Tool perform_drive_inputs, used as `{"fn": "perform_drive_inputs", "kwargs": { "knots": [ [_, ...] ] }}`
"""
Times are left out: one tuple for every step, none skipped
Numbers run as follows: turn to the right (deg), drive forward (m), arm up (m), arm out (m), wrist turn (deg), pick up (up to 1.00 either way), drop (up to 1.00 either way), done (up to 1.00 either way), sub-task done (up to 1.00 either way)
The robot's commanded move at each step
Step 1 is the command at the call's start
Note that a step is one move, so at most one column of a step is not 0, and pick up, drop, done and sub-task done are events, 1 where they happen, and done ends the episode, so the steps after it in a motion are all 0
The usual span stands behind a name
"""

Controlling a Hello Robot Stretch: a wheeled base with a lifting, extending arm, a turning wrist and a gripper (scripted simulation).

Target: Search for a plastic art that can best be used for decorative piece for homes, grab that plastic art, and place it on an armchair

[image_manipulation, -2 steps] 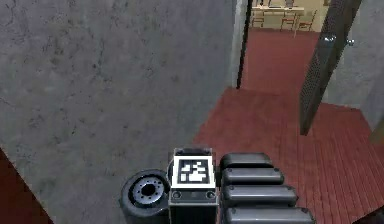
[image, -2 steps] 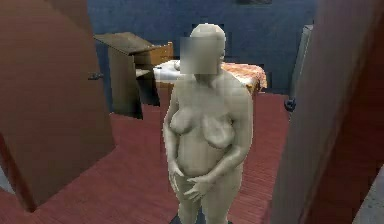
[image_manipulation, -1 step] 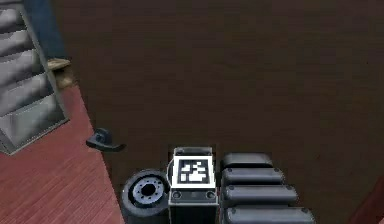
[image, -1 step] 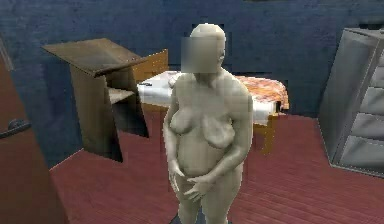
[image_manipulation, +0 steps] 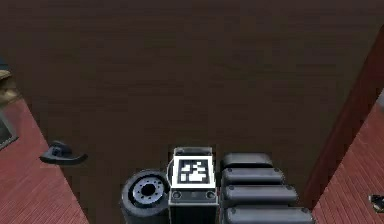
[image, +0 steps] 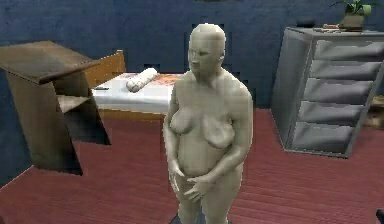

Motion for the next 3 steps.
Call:
{"fn": "perform_drive_inputs", "kwargs": {
  "knots": [
    [0.0,0.20,0.00,0.00,0.0,0.00,0.00,0.00,0.00],
    [12.0,0.00,0.00,0.00,0.0,0.00,0.00,0.00,0.00],
    [0.0,0.50,0.00,0.00,0.0,0.00,0.00,0.00,0.00]
  ]
}}
